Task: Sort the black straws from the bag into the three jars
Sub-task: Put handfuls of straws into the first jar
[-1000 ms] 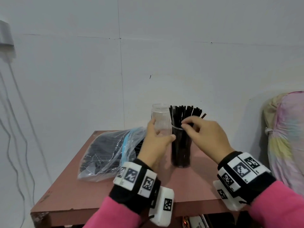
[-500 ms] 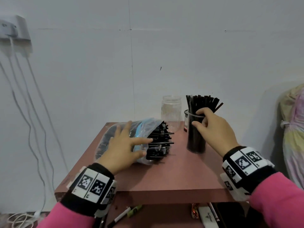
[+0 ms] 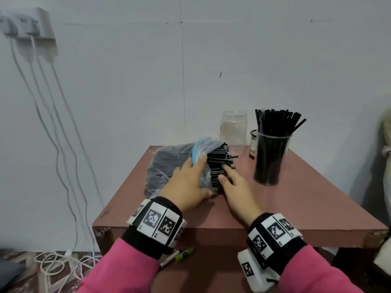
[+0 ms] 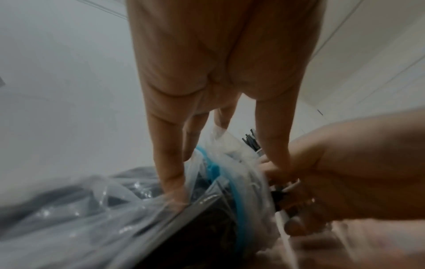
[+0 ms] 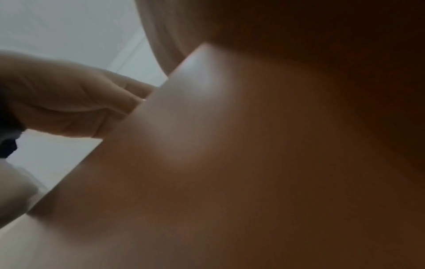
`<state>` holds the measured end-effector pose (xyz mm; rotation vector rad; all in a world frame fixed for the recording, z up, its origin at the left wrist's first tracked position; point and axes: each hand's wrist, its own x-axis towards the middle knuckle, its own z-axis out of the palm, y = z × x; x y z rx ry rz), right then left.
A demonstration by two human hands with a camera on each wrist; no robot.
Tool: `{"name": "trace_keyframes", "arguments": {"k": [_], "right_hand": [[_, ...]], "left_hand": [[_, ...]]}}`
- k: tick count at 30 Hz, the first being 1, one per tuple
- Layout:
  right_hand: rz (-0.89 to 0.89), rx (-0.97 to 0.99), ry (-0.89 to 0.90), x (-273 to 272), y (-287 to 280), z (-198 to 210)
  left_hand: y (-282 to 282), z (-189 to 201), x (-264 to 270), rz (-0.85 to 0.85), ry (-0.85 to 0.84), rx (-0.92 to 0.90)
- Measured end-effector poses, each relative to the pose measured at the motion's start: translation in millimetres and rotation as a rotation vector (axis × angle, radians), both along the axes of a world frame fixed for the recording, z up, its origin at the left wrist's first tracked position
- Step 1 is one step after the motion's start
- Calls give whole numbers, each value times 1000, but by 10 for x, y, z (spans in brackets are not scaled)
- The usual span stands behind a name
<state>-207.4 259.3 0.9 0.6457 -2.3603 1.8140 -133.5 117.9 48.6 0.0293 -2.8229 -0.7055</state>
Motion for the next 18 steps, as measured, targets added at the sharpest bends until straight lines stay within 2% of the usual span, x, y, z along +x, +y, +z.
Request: {"name": "trace_keyframes", "arguments": {"k": [3,6,8,12,15,18], "right_hand": [[33,-200,-48,24,28,-86],[-92,-379,-97,-9,102,-137],[-134,-387,-125,-15,131,-142],[-30,-322,-138,-1,94,-140],[6,-283,-159,-28,94,-162],[-37,-340,-185,-55,102,-179]], "left_hand": [[42,-80,19,-1,47,-28],[92,-110,107,153,65,-192],[121,-183,113,235,60,-252],[168,-386,36,269,56,-199],[139,-482,-15,333,162,-260],[91,-494,-69,327,260,-280]]}}
